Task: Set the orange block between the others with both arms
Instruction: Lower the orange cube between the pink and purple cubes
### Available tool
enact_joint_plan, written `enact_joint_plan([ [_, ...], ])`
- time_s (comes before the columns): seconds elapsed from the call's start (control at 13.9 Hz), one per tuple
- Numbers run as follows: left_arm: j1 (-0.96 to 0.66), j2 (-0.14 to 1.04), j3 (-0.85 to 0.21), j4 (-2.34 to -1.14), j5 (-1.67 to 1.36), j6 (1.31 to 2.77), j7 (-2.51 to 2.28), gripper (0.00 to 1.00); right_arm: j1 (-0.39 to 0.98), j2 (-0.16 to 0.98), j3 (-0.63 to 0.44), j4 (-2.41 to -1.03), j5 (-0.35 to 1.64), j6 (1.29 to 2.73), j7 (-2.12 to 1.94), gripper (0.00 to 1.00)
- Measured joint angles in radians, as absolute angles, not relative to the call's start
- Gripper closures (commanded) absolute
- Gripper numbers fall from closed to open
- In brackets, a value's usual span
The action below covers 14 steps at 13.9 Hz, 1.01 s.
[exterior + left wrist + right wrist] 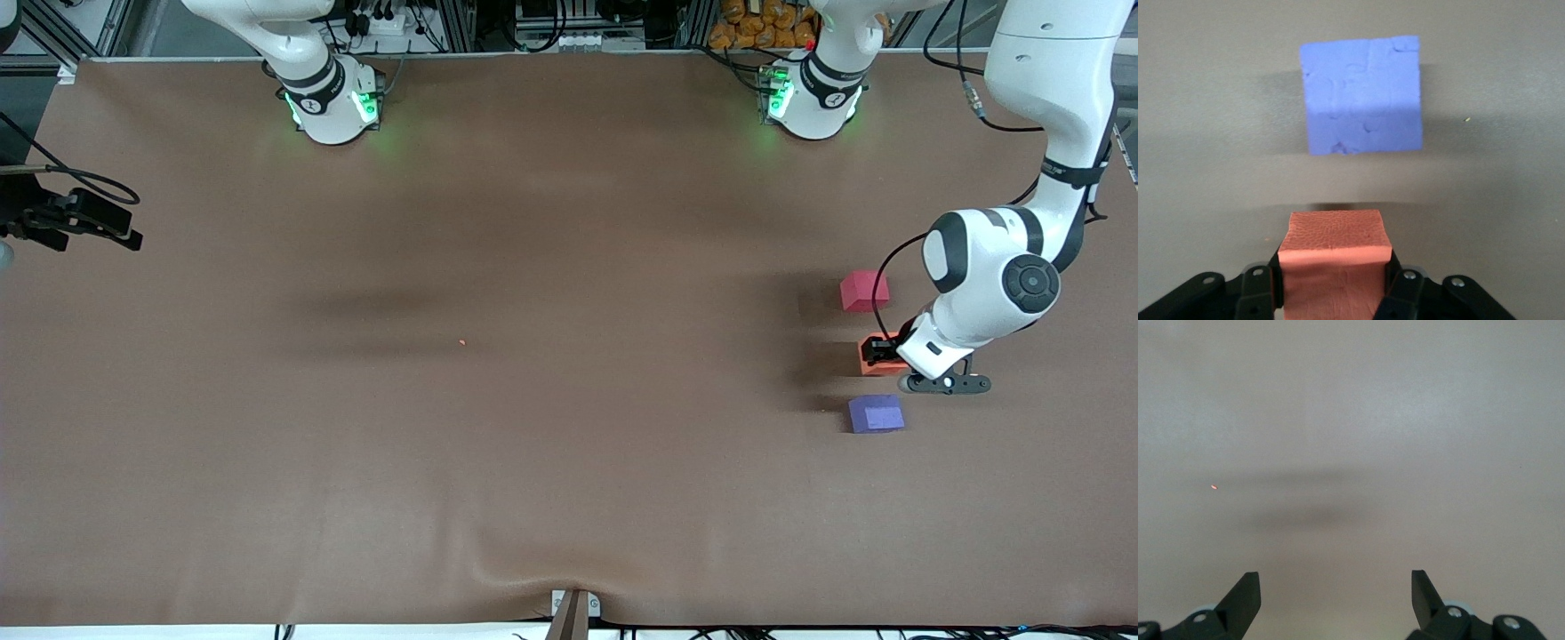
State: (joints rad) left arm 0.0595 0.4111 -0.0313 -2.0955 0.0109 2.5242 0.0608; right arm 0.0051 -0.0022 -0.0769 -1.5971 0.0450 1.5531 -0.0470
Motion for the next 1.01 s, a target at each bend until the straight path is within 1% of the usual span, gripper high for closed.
enact_joint_plan([
  [0.22, 0.059, 0.423, -0.035, -2.109, 0.012, 2.556, 0.096, 1.00, 0.006, -0.001, -0.077, -1.609, 0.045, 1.552, -0.047, 0.00],
  [0.93, 0.059, 0.440, -0.047, -2.115, 0.012, 2.561, 0.121, 1.00, 0.006, 0.000, -0.078, -1.615, 0.045, 1.552, -0.047, 0.00],
  [1.01, 0.059, 0.440, -0.047, -2.115, 0.012, 2.561, 0.121, 0.82, 0.006, 0.000, -0.078, -1.615, 0.045, 1.552, -0.047, 0.00],
])
